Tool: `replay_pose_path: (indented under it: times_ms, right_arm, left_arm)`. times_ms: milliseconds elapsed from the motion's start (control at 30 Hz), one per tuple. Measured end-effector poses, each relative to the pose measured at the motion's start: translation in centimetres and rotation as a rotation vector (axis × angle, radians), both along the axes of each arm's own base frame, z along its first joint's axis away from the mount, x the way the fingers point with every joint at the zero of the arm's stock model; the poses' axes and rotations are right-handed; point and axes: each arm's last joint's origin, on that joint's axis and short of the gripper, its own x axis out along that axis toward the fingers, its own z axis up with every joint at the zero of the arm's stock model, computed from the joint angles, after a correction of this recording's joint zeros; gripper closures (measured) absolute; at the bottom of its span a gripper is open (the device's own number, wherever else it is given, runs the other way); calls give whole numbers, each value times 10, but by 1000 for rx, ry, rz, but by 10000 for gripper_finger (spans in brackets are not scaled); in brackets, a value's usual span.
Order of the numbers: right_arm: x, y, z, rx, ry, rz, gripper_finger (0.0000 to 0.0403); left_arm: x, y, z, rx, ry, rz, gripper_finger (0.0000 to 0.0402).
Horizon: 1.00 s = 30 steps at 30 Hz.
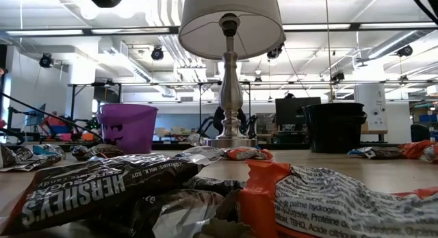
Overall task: Sort candy
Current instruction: Put the black chocolate into the orange bucket
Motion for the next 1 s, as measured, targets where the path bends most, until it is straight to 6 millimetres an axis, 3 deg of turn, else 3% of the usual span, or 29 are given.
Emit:
replay_pose_path:
  times_ms: [267,667,1000]
  right_arm:
    - [2,-5,7,-30,-63,-22,390]
    - [3,-11,8,-50,-62,-49,390]
    - [3,-13,8,-41,-66,-56,390]
  left_arm:
    - [-6,-10,6,-26,-157,11,249]
    - [5,-26,-16,-53,-278,-99,249]
    - [11,-27,-14,-44,-348,-111,249]
